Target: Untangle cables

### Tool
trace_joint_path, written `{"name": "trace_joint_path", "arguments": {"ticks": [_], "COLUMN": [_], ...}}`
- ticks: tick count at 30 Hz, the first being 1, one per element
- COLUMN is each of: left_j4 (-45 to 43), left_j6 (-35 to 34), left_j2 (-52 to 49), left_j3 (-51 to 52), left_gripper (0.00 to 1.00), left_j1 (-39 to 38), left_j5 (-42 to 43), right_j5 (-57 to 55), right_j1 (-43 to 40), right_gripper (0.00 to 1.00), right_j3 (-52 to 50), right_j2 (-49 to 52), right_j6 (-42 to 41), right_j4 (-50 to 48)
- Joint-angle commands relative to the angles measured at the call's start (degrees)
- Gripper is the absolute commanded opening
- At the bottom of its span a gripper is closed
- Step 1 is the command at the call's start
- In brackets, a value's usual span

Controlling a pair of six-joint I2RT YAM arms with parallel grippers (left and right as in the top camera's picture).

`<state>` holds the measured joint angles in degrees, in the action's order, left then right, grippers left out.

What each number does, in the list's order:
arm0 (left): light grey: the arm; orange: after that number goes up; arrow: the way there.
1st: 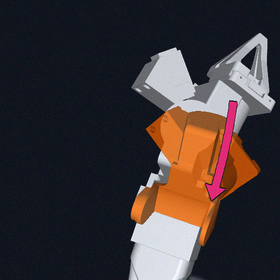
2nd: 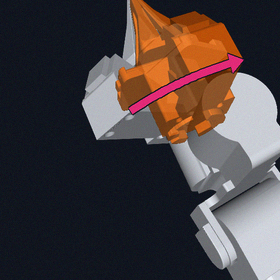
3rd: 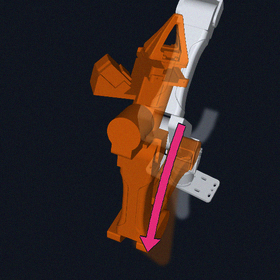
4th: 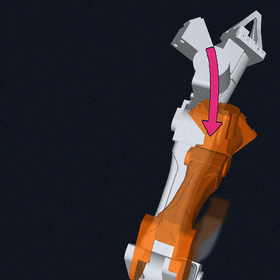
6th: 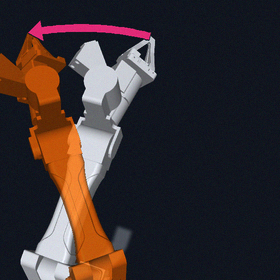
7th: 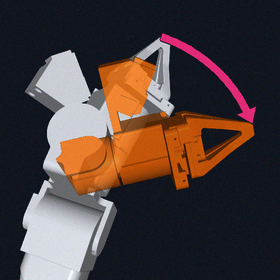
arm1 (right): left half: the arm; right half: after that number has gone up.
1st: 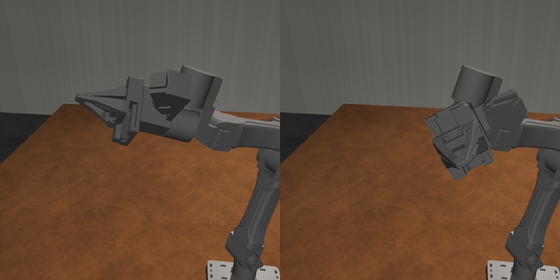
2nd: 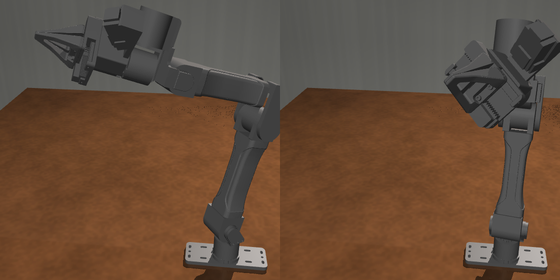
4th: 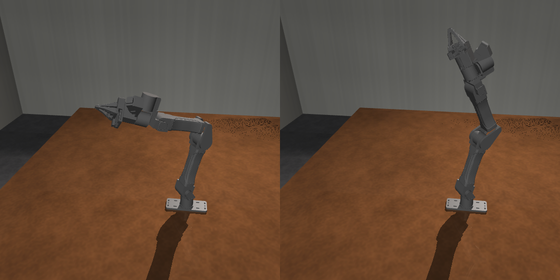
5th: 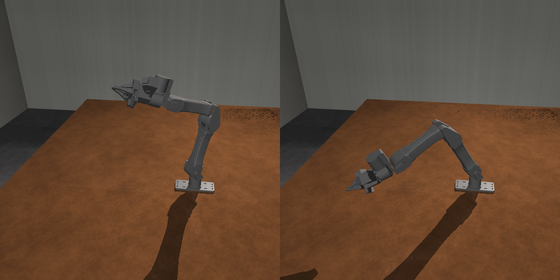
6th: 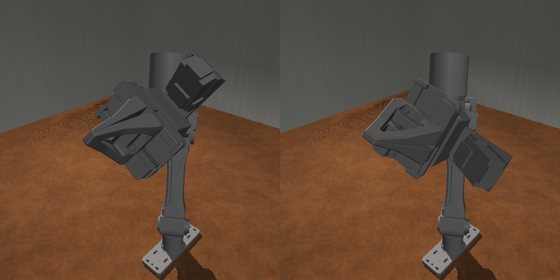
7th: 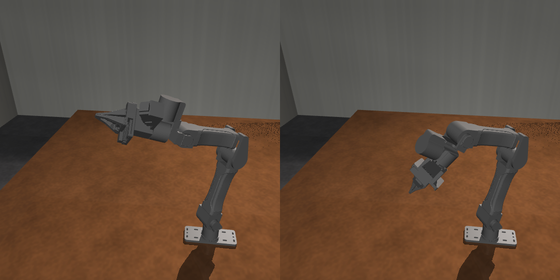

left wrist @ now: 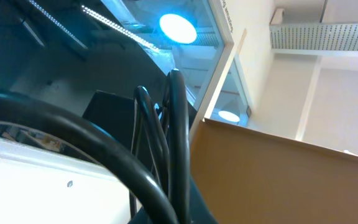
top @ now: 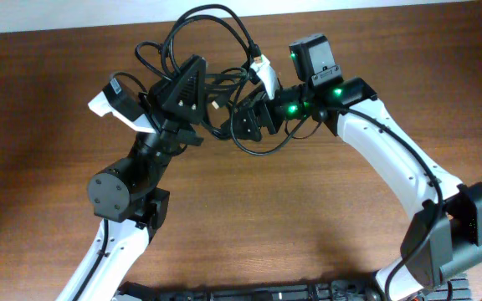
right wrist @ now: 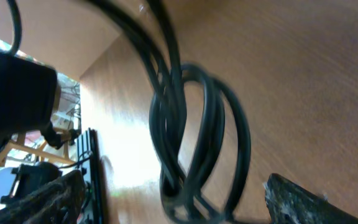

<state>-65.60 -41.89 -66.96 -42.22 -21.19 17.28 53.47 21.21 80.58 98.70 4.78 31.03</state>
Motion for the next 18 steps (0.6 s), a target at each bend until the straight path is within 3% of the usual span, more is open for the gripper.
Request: {"name": "trace_joint_path", "arguments": {"ticks": [1,2,3,4,5,8,9,11,12,13,14,18], "left_j4": [-0.8,-0.8,-0.8,-0.8,-0.8,-1.7,-2.0,-3.1,-3.4,-3.4,-3.4,-3.3], "left_j6": [-1.0,-1.0,-1.0,-1.0,-1.0,-1.0,-1.0,-1.0,-1.0,-1.0,-1.0,-0.9], "left_j2": [1.2,1.2,1.2,1.2,1.2,1.2,1.2,1.2,1.2,1.2,1.2,1.2], "left_j3": [-0.8,-0.8,-0.8,-0.8,-0.8,-0.8,-0.8,-0.8,-0.8,-0.8,-0.8,-0.8], "left_gripper": [0.0,0.0,0.0,0.0,0.0,0.0,0.0,0.0,0.0,0.0,0.0,0.0], "left_j1": [-0.7,-1.2,-1.6,-1.6,-1.6,-1.7,-2.2,-3.1,-3.2,-3.2,-3.2,0.1], "left_j5": [-0.5,-0.4,-0.6,-0.6,-0.6,-0.5,-0.5,-0.6,-0.6,-0.5,-0.5,-0.8], "right_j5": [5.7,6.4,6.3,6.4,6.4,6.3,6.3,5.9,5.9,5.9,5.9,5.9], "right_j1": [0.2,0.2,0.2,0.2,0.2,0.9,1.3,1.3,1.3,1.3,1.3,-0.4], "right_gripper": [0.9,0.88,0.66,0.32,0.08,0.04,0.34,0.53,0.53,0.21,0.04,0.04], "right_j3": [0.0,0.0,0.0,0.0,0.0,0.0,0.0,0.0,0.0,0.0,0.0,0.0], "right_j2": [2.3,2.4,2.4,2.4,2.4,2.4,2.4,2.4,2.4,2.4,2.4,2.4], "right_j6": [0.7,0.7,0.5,0.5,0.5,0.5,0.5,0.5,0.5,0.5,0.5,0.5], "right_j4": [-3.1,-4.1,-4.7,-4.4,-4.2,-3.8,-3.9,-3.9,-3.9,-3.8,-3.8,0.7]}}
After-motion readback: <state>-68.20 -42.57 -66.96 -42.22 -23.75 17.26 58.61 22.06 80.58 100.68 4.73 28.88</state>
